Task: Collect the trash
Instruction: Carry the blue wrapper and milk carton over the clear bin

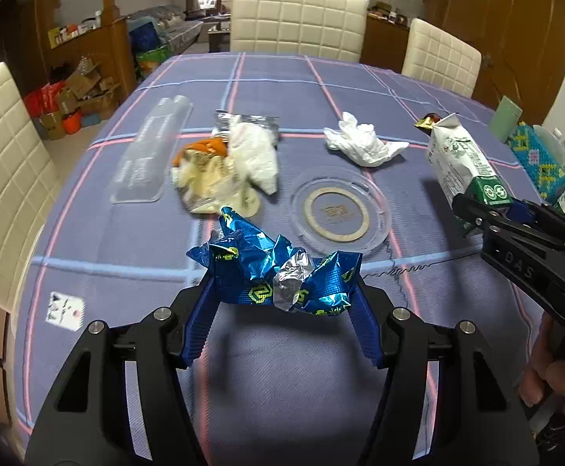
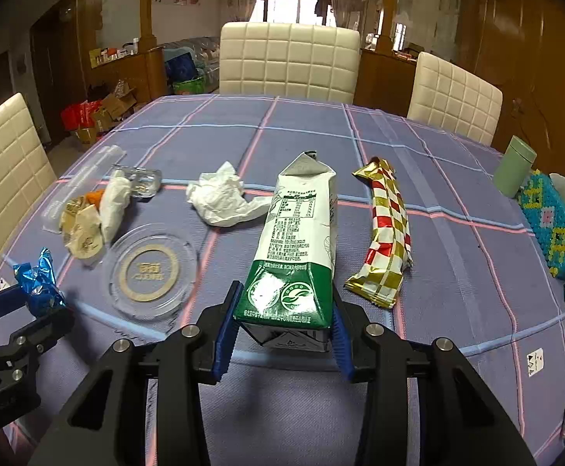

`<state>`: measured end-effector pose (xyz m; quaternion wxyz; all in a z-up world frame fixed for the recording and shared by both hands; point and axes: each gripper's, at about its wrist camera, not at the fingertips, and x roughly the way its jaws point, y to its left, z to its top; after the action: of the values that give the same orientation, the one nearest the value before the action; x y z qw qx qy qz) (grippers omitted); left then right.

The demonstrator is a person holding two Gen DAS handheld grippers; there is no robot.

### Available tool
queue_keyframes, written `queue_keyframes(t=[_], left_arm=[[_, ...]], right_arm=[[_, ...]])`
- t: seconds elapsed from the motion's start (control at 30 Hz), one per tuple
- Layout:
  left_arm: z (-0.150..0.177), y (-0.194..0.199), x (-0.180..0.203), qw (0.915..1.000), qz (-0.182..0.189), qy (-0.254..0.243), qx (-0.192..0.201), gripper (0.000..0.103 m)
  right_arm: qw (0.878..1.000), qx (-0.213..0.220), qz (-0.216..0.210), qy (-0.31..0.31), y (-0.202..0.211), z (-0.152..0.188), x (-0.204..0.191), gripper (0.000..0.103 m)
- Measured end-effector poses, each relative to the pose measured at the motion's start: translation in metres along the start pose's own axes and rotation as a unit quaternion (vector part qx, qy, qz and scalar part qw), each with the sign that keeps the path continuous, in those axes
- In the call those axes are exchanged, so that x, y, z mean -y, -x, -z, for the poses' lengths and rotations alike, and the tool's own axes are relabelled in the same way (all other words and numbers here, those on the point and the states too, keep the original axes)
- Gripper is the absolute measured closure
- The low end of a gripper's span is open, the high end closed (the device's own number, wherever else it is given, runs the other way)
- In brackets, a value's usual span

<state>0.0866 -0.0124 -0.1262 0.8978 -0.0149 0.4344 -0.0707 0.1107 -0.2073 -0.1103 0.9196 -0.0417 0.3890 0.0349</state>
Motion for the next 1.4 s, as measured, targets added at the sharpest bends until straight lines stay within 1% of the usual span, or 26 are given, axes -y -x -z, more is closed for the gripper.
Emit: queue_keyframes(t=[0.3, 0.47, 0.7, 0.87, 0.97, 1.03, 1.2, 1.4], left_arm=[[0.011, 0.026, -0.015, 0.9994, -0.019, 0.004, 0.028, 0.041], [0.018, 0.038, -0.027, 0.999, -0.019, 0.016, 0.037, 0.041], [0.024, 0.047, -0.041, 0.9983, -0.023, 0.026, 0.047, 0.041], [0.03, 0.048, -0.059, 0.9977, -0.031, 0.037, 0.048, 0.041], [0.032, 0.048, -0.073, 0.9971, -0.035, 0.047, 0.049, 0.04], [0.033, 0.049, -0.084, 0.9964, -0.042, 0.053, 0.052, 0.04], [0.035, 0.051, -0.108, 0.9939, -0.072, 0.061, 0.057, 0.04], [0.034, 0.052, -0.147, 0.9894, -0.106, 0.081, 0.057, 0.04]], right_arm=[[1.0, 0.008, -0.015, 0.015, 0.024, 0.006, -0.026, 0.063], [0.999, 0.017, -0.02, 0.032, 0.038, 0.006, -0.043, 0.063], [0.997, 0.019, -0.038, 0.061, 0.044, 0.007, -0.07, 0.063], [0.995, 0.01, -0.063, 0.081, 0.04, 0.005, -0.096, 0.063], [0.991, 0.002, -0.093, 0.091, 0.035, 0.003, -0.115, 0.063], [0.989, -0.003, -0.113, 0.1, 0.031, 0.001, -0.13, 0.063], [0.982, -0.006, -0.135, 0.133, 0.021, -0.007, -0.171, 0.063], [0.973, -0.004, -0.163, 0.164, 0.01, -0.02, -0.217, 0.063]])
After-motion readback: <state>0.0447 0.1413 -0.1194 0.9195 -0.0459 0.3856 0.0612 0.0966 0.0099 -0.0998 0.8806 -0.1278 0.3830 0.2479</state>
